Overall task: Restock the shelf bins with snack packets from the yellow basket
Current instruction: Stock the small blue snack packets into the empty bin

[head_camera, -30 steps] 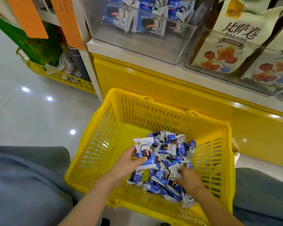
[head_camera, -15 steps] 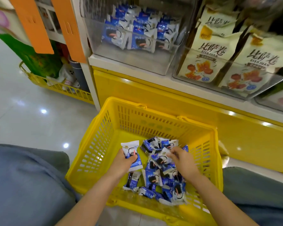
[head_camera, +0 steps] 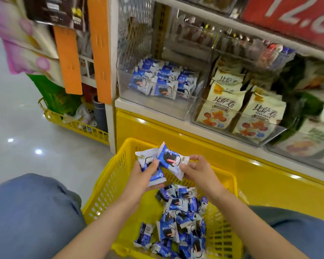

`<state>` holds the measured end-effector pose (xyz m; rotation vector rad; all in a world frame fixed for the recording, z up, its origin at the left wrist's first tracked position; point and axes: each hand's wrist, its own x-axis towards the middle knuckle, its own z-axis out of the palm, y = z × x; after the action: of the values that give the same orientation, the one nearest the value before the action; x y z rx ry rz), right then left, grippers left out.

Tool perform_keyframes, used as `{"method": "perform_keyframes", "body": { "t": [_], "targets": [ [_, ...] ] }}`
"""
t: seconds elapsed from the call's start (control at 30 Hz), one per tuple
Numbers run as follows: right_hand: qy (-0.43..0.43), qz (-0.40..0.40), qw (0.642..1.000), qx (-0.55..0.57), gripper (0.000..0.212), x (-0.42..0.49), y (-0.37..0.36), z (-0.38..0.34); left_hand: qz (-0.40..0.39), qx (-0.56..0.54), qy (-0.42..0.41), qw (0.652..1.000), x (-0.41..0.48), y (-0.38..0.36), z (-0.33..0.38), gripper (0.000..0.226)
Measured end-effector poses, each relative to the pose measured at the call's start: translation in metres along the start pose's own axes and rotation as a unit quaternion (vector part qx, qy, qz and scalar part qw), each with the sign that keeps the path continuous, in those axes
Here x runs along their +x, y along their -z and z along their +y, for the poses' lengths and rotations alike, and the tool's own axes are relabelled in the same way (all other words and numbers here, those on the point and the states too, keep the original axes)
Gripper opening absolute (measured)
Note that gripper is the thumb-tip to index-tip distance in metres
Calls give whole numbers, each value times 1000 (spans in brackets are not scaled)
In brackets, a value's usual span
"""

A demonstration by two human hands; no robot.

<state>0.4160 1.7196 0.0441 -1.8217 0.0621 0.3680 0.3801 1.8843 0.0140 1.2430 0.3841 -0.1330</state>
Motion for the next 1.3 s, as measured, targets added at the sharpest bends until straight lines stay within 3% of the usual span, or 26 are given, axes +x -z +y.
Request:
{"method": "perform_keyframes", "body": {
  "t": [0.1,0.23,0.43,0.6,0.77,0.97,1.17,1.3],
  "targets": [
    [7,-70,998,-2,42,-3,4,-20,16,29,-58,998,5,2,25,29],
    [45,-116,990,-70,25,-2,4,-51,-3,105,-130,986,16,6,51,21],
    [96,-36,987,-125,20,17,-4,-102,-17,131,-176,976,37,17,86,5],
    [183,48,975,-115,10,61,-8,-171,45,26,-159,986,58,37,111,12],
    [196,90,951,-224,30,143,-22,-217,62,-24,-168,983,68,52,130,8],
    [144,-7,896,-420,35,215,-49,-224,74,-33,-157,984,74,65,146,12],
    [123,-103,883,-442,15,241,-72,-216,94,-40,-150,983,80,75,154,20],
    [152,-95,861,-476,9,245,-80,-208,102,-26,-138,985,80,75,156,25]
  ]
}}
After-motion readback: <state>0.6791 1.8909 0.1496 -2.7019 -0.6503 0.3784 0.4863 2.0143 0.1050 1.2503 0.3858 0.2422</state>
